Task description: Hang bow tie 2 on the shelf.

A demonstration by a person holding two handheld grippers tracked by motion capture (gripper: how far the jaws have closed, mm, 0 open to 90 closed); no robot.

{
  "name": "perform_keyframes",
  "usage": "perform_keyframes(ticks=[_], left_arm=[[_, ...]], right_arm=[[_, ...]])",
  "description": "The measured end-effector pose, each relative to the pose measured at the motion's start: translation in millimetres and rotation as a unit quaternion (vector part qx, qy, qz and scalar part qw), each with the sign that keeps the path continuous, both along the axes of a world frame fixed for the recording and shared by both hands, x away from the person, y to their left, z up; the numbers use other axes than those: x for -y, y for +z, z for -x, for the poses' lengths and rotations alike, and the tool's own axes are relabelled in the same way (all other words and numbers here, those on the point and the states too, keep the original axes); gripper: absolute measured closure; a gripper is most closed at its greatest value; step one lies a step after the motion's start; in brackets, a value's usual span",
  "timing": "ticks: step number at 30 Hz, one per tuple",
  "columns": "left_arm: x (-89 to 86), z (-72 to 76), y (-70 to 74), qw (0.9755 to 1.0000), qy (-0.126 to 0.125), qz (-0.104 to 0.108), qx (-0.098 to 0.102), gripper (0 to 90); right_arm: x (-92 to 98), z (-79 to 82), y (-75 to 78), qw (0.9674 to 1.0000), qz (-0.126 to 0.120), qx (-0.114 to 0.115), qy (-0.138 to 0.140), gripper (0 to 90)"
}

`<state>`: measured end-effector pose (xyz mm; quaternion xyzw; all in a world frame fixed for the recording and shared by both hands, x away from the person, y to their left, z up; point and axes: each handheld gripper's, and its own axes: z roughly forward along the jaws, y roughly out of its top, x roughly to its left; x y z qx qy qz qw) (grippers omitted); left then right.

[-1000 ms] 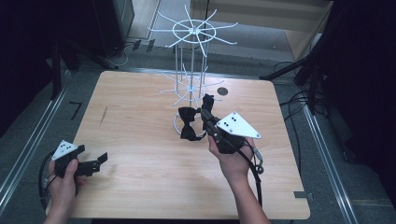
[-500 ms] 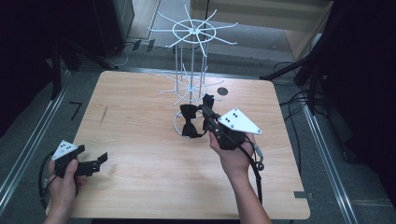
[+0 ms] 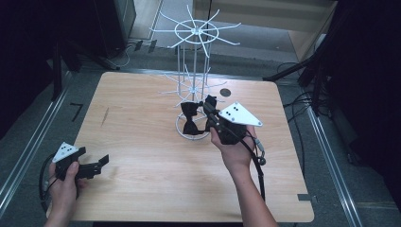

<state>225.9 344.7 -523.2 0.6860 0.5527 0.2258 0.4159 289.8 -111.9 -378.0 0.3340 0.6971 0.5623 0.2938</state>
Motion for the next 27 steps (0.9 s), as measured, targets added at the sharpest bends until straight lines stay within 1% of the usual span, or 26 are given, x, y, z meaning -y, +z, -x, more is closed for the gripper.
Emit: perform_keyframes(ticks=[8, 10, 11, 16, 17, 22, 27], left_arm=[[-0.1, 0.3, 0.1, 1.0000, 0.000, 0.000, -0.001, 0.0], [-0.1, 0.4, 0.2, 1.0000, 0.000, 0.000, -0.001, 0.0], [0.0, 0.3, 0.0, 1.0000, 0.001, 0.001, 0.000, 0.0], [-0.1, 0.2, 0.0, 1.0000, 0.001, 0.001, -0.001, 0.0], [-0.1, 0.1, -0.1, 1.0000, 0.001, 0.001, 0.000, 0.0], [-0.1, 0.2, 0.0, 1.0000, 0.001, 0.001, 0.000, 0.0], [-0.2, 0.3, 0.0, 1.0000, 0.001, 0.001, 0.000, 0.0]], right_arm=[[-0.5, -11.3, -4.5, 0.9999, 0.004, -0.014, -0.004, 90.0], [-0.4, -12.6, -5.2, 0.9998, 0.004, -0.017, -0.004, 90.0], [-0.3, -15.4, -6.7, 0.9997, 0.002, -0.023, -0.005, 90.0], [0.3, -20.3, -8.9, 0.9996, 0.000, -0.027, -0.007, 90.0], [0.0, -22.3, -10.4, 0.9994, 0.000, -0.033, -0.009, 90.0], [-1.6, -25.6, -14.0, 0.9992, 0.000, -0.040, -0.011, 90.0], [-2.8, -27.9, -18.1, 0.9991, -0.003, -0.040, -0.013, 90.0]])
